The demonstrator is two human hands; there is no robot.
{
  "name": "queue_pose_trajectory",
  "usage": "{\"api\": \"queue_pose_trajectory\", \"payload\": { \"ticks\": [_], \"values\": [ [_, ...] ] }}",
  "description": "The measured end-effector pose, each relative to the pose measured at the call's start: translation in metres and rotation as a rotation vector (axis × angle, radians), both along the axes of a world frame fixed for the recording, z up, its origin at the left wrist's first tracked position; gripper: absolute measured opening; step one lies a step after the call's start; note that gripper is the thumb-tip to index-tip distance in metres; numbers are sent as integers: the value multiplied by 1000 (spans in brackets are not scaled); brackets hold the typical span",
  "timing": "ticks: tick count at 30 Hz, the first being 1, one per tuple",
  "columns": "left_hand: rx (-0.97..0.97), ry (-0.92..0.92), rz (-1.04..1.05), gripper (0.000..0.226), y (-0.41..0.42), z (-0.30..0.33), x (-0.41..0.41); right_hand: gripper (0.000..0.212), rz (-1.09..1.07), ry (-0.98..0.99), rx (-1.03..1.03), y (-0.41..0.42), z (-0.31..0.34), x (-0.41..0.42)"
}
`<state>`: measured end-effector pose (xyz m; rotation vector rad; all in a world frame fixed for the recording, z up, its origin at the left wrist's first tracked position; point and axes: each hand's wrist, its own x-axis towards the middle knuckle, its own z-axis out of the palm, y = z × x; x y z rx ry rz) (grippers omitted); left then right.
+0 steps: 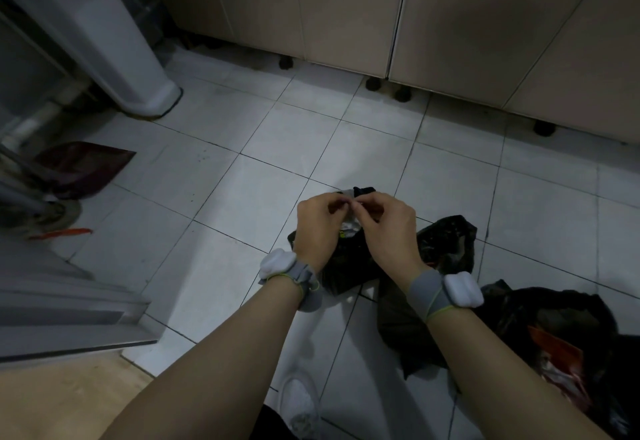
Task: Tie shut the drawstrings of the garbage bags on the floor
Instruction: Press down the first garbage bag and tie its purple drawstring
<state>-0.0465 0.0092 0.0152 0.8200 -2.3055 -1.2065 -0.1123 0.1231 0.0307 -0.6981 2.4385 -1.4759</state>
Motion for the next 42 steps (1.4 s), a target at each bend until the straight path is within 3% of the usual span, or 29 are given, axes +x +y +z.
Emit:
{"api": "queue_pose_trajectory", "payload": {
  "ticks": [6, 14, 18, 21, 24, 28, 31, 42],
  "values": [
    [67, -2, -13, 16, -7, 10, -6, 16, -5, -126, -55, 8, 9, 2],
    [66, -68, -147, 27, -3, 12, 4, 10, -64, -118, -68, -3, 11, 5],
    [83, -69, -113, 25, -2, 10, 2, 7, -84, -276, -182, -4, 15, 3],
    [-17, -69, -95, 21, -5, 11, 1, 11, -78, -395, -251, -2, 18, -3],
    [-11, -78, -122, 20, -16, 16, 0, 17, -118, -283, -164, 5, 12, -15],
    [-16, -126, -208, 14, -28, 23, 1, 31, 91, -79, 41, 9, 1, -19],
    [-30, -140, -262, 14, -31, 30, 2, 34, 241, -102, 57, 4, -7, -15],
    [151, -118, -278, 10, -44, 39, 12, 21, 371, -319, -46, 0, -22, -22]
  ]
}}
